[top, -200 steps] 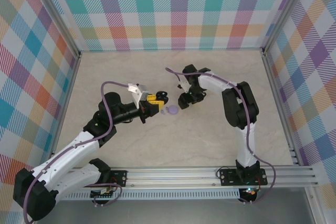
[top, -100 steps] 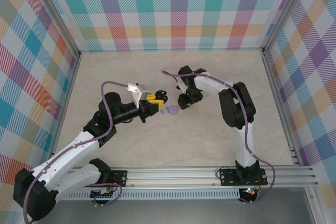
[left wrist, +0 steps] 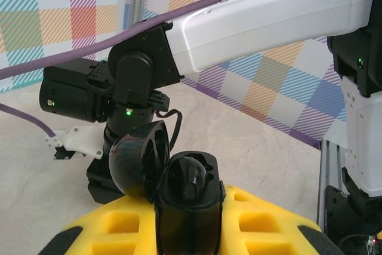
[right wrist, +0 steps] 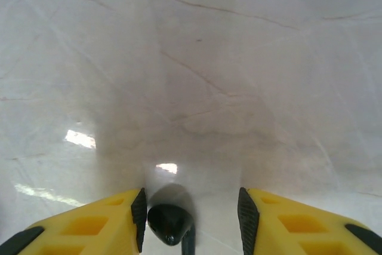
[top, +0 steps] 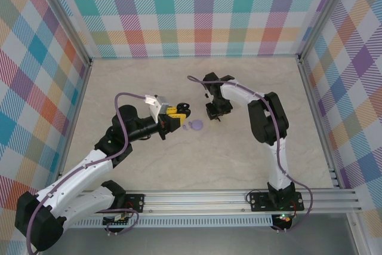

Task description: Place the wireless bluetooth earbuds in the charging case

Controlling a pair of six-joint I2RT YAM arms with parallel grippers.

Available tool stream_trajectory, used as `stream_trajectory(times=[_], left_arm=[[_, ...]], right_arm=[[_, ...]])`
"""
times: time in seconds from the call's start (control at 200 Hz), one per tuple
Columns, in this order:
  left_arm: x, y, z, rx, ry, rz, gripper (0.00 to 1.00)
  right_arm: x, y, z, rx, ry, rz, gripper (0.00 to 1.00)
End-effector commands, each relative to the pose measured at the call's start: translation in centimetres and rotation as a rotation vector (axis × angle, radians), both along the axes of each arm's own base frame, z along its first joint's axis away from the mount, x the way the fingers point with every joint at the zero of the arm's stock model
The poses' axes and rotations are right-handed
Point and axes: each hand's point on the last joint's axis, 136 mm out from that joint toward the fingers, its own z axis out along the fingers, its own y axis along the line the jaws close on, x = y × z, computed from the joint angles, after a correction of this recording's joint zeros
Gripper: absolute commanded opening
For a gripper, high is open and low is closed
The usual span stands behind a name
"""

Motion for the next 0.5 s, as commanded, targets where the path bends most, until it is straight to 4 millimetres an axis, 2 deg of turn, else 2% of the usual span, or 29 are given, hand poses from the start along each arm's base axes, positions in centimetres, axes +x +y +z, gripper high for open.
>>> stream_trajectory(times=[0.0, 0.285, 0.495], left_arm=[[-0.4, 0.1, 1.2, -0.011, -0.036, 0.0, 0.06], [-0.5, 0.1, 1.2, -0.013, -0.036, -0.001, 0.06], [-0.4, 0.0, 1.3, -0.014, -0.039, -0.004, 0.06]], right_arm=[[0.3, -1.0, 0.4, -0.032, 0.003, -0.077, 0.46], [-0.3, -0.1, 3.0, 0.05, -0.001, -0.08, 0.5], [-1.2, 0.5, 3.7, 0.099, 0.036, -0.162, 0.49]])
